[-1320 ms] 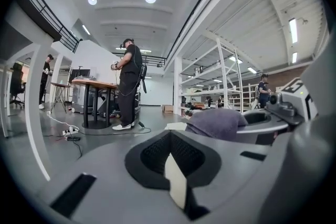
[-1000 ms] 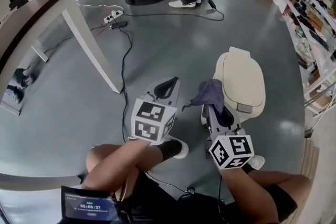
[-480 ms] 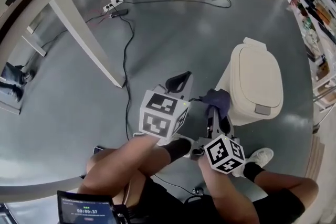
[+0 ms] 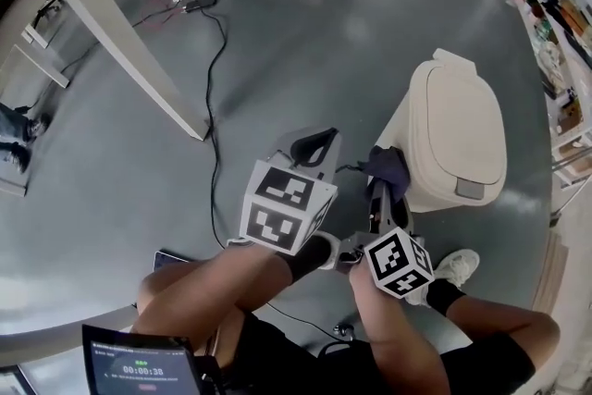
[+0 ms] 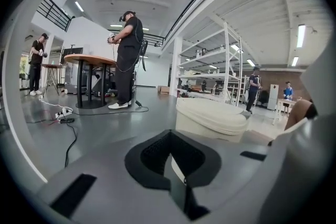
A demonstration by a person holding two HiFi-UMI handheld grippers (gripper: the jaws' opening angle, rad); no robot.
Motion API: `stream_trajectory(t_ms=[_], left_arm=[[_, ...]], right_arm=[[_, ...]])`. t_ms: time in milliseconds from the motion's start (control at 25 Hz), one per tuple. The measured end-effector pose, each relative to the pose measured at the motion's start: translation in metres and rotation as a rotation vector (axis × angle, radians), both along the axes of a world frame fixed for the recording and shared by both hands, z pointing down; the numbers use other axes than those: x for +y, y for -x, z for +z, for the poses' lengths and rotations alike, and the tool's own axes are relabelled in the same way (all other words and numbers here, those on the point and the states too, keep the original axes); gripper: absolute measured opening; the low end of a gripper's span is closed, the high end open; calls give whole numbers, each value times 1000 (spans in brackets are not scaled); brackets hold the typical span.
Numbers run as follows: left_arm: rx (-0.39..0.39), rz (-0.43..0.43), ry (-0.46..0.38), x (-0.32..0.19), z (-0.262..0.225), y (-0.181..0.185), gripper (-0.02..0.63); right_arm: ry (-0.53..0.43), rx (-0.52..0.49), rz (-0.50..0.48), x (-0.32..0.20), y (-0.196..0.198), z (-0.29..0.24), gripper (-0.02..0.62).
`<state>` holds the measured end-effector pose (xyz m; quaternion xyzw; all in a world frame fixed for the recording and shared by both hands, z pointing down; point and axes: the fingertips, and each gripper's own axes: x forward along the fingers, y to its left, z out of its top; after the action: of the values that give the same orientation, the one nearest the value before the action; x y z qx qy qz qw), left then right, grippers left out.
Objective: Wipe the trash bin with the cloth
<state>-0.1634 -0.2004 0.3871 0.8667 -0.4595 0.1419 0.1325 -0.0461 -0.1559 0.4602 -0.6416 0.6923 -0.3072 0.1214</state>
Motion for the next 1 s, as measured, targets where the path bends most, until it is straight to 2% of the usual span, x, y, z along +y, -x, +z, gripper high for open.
stream_trajectory(t_ms=[320,600,800,1000], left_arm=[[-12,11,69,-5,28,-6,-3],[-23,17,125,-9,66,-9,-3],[-20,39,138,-9,73,-18,-3],[-50,67,94,-7,70,-30,-3]], right_arm=[[64,25,11,-7,-8,43,92],[135,61,42,-12,-10,109,92],[190,71,19,-15,-13,140,92],[227,92,-4,-19,-16,164,92]])
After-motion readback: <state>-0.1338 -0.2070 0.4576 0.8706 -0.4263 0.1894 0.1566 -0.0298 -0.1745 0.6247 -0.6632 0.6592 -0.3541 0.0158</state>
